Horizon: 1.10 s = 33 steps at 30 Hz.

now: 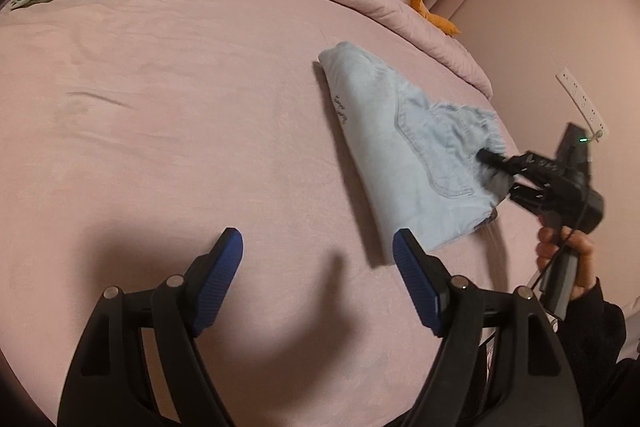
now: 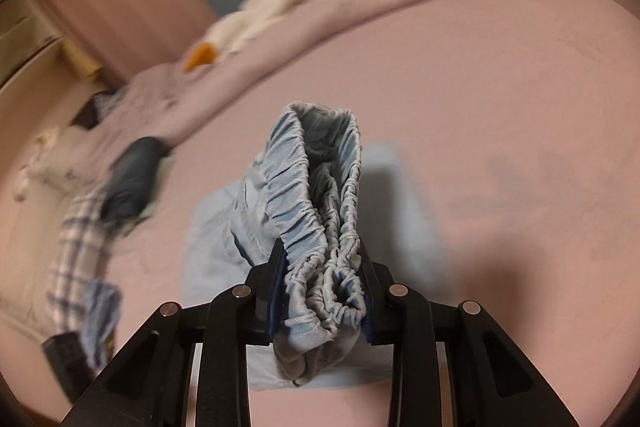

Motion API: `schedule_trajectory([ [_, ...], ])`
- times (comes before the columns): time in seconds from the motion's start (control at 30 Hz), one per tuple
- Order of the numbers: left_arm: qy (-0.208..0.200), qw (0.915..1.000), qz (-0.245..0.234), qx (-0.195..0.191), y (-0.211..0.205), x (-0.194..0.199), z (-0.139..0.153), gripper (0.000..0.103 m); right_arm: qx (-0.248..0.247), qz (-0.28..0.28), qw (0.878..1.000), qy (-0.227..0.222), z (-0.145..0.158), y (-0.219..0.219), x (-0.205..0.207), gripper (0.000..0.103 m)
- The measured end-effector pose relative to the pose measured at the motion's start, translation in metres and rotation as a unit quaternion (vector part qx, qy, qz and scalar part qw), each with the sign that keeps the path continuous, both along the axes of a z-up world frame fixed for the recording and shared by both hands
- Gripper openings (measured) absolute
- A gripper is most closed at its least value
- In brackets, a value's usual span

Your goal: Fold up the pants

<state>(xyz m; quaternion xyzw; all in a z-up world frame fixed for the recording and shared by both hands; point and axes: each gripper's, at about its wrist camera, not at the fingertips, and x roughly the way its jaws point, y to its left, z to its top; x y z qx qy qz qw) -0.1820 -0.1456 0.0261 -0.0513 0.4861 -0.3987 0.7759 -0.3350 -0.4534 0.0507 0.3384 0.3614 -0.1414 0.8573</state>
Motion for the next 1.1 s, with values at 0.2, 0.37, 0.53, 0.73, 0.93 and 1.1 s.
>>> schedule_trajectory([
  [0.2,-0.015,0.9998,-0.01,0.0,-0.017,0.01,0.011,0.078,0.085,-0.017,0.996,0.017,-0.048,-0.032,-0.001,0.038],
  [0.37,-0.034,0.9992,-0.019,-0.014,-0.037,0.032,0.028,0.076,0.07,-0.021,0.997,0.012,-0.033,-0.034,-0.009,0.057],
  [0.53,-0.05,0.9979,-0.04,-0.011,-0.07,0.061,0.039,0.051,-0.084,-0.055,0.995,0.018,0.005,-0.004,-0.022,0.061],
  [0.73,-0.046,0.9914,-0.122,-0.003,-0.127,0.089,0.034,0.007,-0.138,0.141,0.979,-0.046,0.021,0.085,0.011,0.036],
  [0.93,-0.063,0.982,-0.159,0.08,-0.161,0.105,-0.003,0.006,-0.177,0.266,0.947,-0.028,0.0,0.156,0.059,0.021],
  [1.1,-0.076,0.9804,-0.169,0.068,-0.169,0.111,-0.018,0.003,-0.205,0.298,0.931,0.044,-0.042,0.168,0.079,0.013],
])
